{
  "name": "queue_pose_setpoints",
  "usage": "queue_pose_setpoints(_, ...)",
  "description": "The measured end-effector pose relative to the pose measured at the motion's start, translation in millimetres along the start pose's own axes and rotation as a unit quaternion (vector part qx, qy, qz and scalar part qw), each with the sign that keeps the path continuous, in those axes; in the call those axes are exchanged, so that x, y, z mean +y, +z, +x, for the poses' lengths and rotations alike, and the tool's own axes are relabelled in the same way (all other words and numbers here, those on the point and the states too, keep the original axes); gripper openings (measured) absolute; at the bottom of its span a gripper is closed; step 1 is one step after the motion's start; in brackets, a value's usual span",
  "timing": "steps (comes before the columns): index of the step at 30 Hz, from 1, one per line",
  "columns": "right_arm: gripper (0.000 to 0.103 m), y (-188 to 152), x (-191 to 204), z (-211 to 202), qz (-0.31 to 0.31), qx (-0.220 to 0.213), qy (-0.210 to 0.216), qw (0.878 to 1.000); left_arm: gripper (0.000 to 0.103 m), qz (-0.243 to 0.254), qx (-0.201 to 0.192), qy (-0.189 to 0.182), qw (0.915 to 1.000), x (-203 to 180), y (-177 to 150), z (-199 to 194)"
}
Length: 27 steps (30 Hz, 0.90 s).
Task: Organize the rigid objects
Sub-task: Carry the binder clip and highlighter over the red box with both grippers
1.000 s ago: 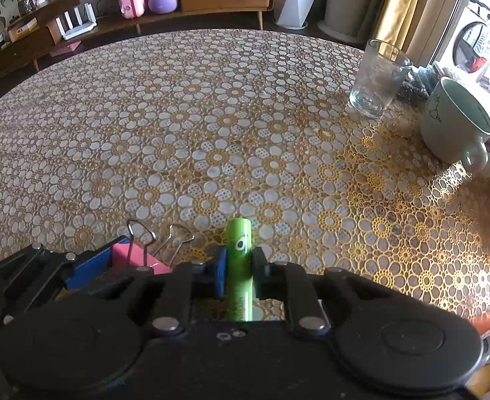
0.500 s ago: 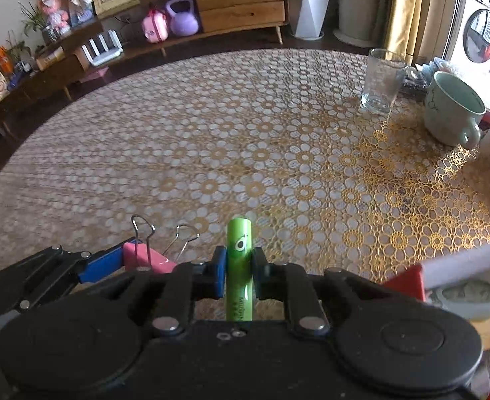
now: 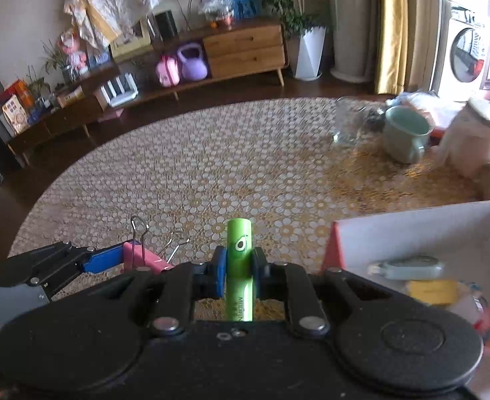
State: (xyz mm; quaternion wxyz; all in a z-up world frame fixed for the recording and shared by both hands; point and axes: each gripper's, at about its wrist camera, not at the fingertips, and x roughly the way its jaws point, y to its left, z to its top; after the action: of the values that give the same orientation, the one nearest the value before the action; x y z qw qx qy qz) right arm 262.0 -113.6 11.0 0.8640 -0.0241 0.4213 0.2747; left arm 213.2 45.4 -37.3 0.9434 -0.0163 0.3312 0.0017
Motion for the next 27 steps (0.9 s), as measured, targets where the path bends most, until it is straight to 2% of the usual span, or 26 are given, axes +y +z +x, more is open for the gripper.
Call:
queue_pose_setpoints(6,0.015,-11.5,-24.5,-40.6,0.014,-0.03,-0.01,0.999,0.049,0.028,-0.004,-0.014,0.9995,-32.7,13.2,-28.4)
queue_pose_setpoints(13,0.015,-25.5,-70.4,-65.4,0.045,-0.051,-0.038,0.997,0.049,0.069,-0.008,-0.044,0.9966,-84.2,27.2,-42.1)
queue_pose_setpoints(20,0.015,-38.2,-128.9,-77.9,0.084,-0.061,-0.07,0.992,0.049,0.107,-0.003,-0.076,0.9914,-139.8,35.7,-29.2)
queue_pose_setpoints(27,0.015,-54.3,-183.8,-71.7,0.118,-0.053,-0.1,0.987,0.049,0.128,0.018,-0.093,0.9873,-183.8,38.4,2.7)
